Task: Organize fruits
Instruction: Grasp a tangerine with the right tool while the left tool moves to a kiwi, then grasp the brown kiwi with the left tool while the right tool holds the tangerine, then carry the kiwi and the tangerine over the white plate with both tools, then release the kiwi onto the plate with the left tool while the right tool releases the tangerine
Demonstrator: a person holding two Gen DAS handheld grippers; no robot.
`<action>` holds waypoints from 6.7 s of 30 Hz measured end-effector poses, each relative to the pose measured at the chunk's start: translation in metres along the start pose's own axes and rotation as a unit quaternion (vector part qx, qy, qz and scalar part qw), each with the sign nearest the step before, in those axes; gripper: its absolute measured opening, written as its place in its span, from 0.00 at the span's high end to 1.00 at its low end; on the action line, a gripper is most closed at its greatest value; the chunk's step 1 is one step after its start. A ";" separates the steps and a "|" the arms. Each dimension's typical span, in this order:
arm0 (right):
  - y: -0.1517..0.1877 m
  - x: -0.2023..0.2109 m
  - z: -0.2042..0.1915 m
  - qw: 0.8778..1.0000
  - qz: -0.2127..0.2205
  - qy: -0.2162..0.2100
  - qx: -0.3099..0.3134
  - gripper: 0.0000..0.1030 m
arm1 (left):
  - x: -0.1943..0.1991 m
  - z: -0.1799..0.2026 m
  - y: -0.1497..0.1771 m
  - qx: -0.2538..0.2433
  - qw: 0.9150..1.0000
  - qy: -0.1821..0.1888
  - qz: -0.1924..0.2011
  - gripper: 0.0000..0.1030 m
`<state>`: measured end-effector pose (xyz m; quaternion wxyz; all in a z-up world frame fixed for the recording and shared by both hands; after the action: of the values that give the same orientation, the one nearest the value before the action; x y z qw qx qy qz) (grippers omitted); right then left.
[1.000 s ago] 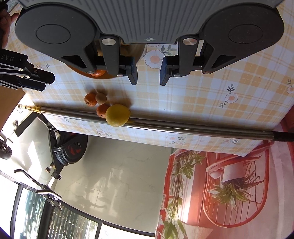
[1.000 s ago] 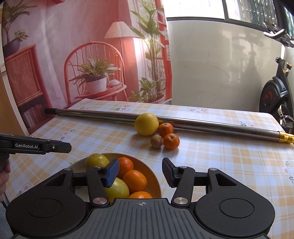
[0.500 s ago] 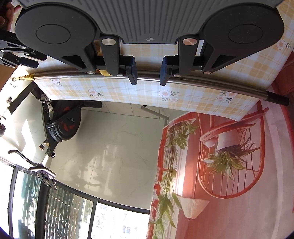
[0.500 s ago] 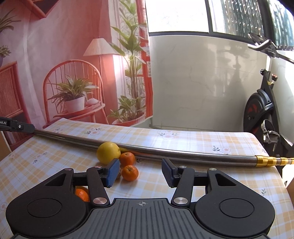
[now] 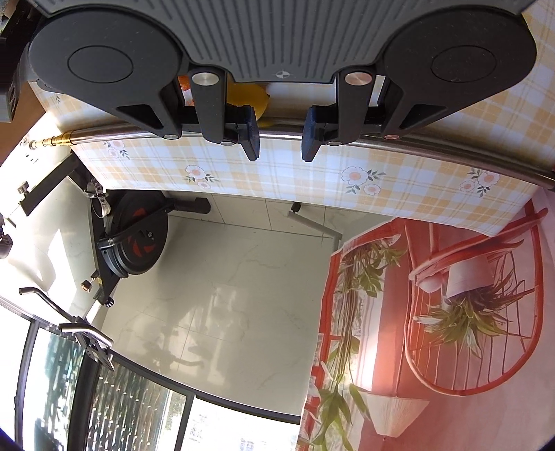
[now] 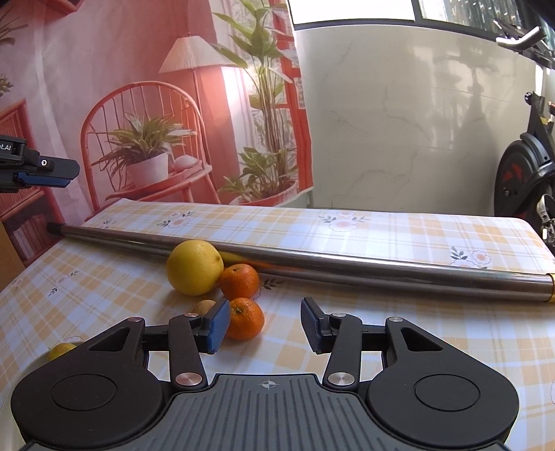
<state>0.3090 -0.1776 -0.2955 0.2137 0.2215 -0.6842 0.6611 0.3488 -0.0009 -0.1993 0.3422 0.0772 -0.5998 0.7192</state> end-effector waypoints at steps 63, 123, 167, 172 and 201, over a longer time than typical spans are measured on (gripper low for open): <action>0.036 0.016 0.023 0.997 0.026 0.017 -0.074 0.69 | -0.074 0.052 0.086 -0.061 0.988 0.044 -0.138 0.72; 0.050 0.113 -0.106 0.999 -0.017 -0.048 0.018 0.69 | 0.055 0.002 0.163 -0.017 0.992 0.012 -0.126 0.72; 0.055 0.094 -0.143 0.993 -0.012 -0.051 0.108 0.68 | 0.060 0.002 0.169 0.012 0.995 0.021 -0.100 0.72; 0.054 0.096 -0.142 0.993 -0.012 -0.054 0.104 0.68 | 0.061 0.001 0.168 0.013 0.995 0.021 -0.099 0.72; 0.054 0.101 -0.140 0.994 -0.011 -0.052 0.100 0.68 | 0.065 0.001 0.163 0.022 0.996 0.019 -0.085 0.71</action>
<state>0.1954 -0.0378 -0.2748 0.1616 0.2831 -0.6226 0.7114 0.2043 0.0168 -0.2972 0.4115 0.1216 -0.5682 0.7022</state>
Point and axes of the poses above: each gripper's, at about its wrist camera, not at the fingertips, and x roughly against the way its jaws point, z to its right, y to its underside, the point moved 10 cm from there along -x, roughly the way its jaws point, and after that the axes turned 11 degrees about y, right-handed, at the moved point
